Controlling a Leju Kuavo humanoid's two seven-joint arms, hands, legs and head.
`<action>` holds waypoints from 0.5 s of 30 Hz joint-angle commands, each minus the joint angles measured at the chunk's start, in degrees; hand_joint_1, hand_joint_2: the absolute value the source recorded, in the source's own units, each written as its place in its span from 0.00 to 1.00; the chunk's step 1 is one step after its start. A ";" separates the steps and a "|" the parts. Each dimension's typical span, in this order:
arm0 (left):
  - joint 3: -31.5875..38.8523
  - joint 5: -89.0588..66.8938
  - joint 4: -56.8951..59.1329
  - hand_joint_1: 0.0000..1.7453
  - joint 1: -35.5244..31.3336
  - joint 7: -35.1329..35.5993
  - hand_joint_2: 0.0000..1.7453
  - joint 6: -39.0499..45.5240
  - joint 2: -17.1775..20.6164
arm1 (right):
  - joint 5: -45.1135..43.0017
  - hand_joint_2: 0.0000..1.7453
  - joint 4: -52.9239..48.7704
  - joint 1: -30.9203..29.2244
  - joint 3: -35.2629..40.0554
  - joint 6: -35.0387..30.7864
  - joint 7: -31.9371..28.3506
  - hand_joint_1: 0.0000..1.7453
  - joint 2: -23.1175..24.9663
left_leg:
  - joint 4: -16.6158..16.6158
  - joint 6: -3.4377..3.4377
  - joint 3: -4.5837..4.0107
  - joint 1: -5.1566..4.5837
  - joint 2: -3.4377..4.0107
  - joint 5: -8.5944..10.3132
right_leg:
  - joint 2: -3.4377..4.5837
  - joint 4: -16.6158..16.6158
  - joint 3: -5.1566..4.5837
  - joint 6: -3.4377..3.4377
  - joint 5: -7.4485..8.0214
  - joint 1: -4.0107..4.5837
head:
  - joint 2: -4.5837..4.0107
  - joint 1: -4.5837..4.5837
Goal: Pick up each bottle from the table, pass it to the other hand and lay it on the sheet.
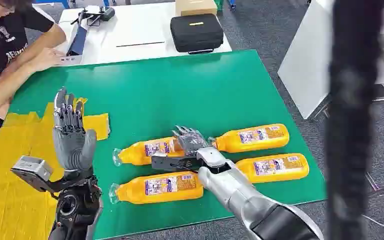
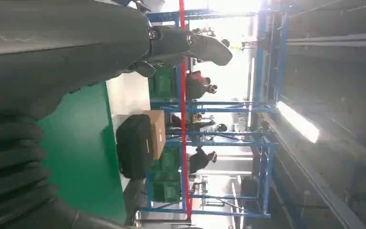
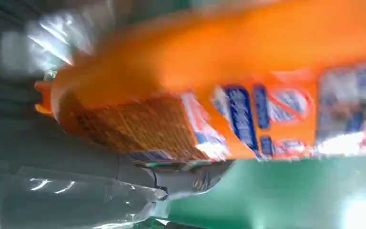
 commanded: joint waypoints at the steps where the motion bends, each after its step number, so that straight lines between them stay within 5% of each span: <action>1: -1.53 0.07 -0.84 0.00 -1.47 0.16 1.00 0.32 0.70 | 0.40 1.00 6.25 -2.92 1.36 0.39 0.09 1.00 0.60 | 0.02 -0.17 0.22 0.07 -0.02 -0.09 | -0.12 0.00 0.25 -0.05 -0.10 0.08 | 0.00 0.00; 8: -1.71 0.10 -0.70 0.00 -0.78 0.09 1.00 0.27 0.93 | 1.01 1.00 5.76 -2.63 0.84 -2.24 1.36 1.00 0.22 | 0.01 -0.21 0.37 0.09 0.00 -0.15 | -0.12 -0.02 0.40 -0.05 -0.15 0.10 | 0.00 -0.02; 15: -1.40 -0.70 -0.93 0.00 0.80 -0.45 1.00 0.89 1.09 | -0.88 1.00 1.68 -0.60 -4.47 -13.86 -0.93 1.00 -0.45 | -0.03 -0.14 0.26 0.04 -0.01 -0.08 | -0.10 -0.05 0.28 -0.03 -0.09 0.05 | 0.00 0.00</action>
